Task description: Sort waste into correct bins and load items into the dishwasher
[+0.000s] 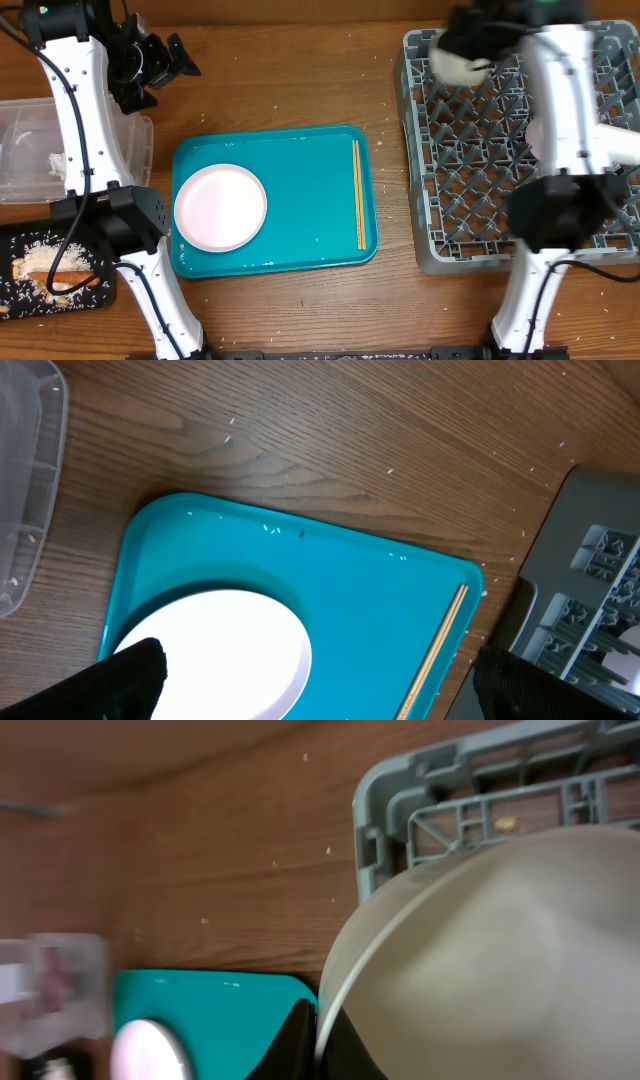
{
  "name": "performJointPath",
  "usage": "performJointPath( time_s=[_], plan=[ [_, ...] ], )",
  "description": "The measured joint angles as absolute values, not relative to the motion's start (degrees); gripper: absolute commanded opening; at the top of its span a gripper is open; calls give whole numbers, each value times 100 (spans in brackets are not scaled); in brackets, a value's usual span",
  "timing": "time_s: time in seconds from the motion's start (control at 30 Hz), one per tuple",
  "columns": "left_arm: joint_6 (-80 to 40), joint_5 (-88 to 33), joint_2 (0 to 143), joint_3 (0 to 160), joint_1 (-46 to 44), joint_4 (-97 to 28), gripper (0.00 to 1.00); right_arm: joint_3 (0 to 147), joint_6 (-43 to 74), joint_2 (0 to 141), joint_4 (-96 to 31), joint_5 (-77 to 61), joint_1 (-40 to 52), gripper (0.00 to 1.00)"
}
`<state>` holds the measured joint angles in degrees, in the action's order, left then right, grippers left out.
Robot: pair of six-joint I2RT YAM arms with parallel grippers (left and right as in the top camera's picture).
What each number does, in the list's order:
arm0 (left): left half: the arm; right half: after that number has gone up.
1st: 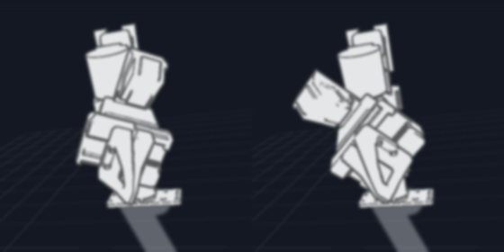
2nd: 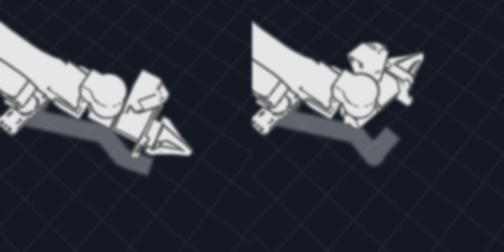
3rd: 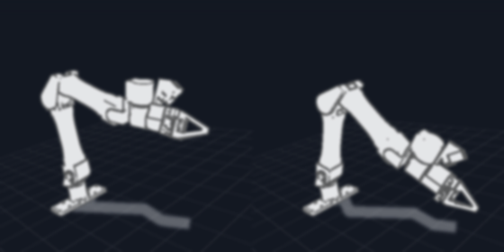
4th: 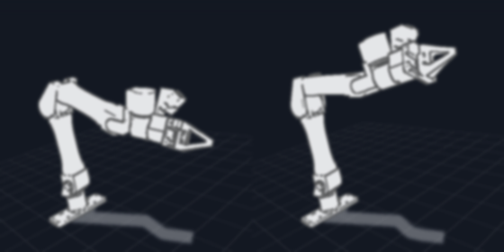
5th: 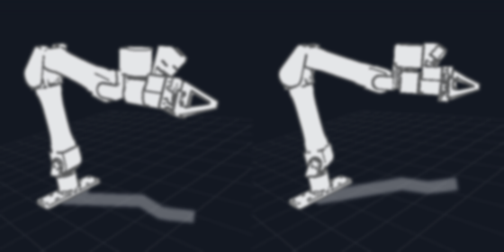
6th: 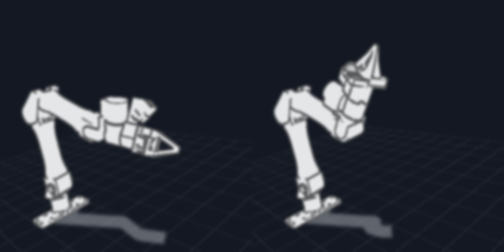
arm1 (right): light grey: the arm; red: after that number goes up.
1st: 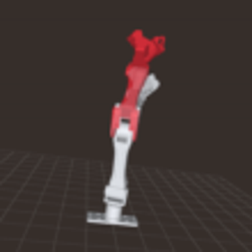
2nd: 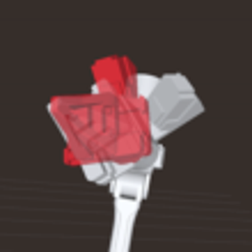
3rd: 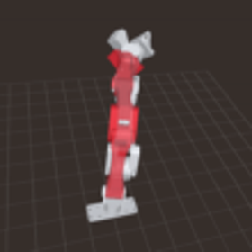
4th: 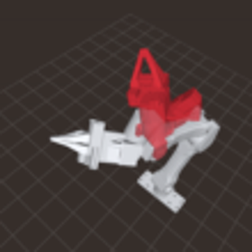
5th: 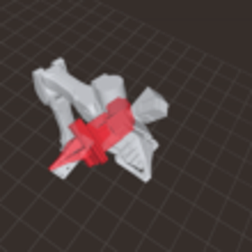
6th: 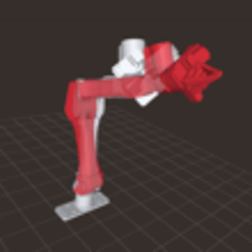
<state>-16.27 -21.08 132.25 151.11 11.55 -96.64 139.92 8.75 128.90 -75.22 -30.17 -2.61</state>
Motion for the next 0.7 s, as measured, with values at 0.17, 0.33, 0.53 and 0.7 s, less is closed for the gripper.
performJointPath(
  time_s=[0.17, 0.33, 0.53, 0.7],
  plan=[
    [-1627, -2106, 13225, 15111, 1155, -9664, 100, 13430, 622, 12890, -6901, -4683, -998, 4],
    [-1627, -2106, 13225, 15111, 1155, -9664, 100, 12512, 554, 12897, -5983, -5894, -1232, 4],
    [-1627, -2106, 13225, 15111, 1155, -9664, 100, 11489, 738, 12908, -4971, -6482, -1332, 4],
    [-1627, -2106, 13225, 15111, 1155, -9664, 100, 11319, 1052, 12908, -4700, -6626, -1472, 4]
  ],
)
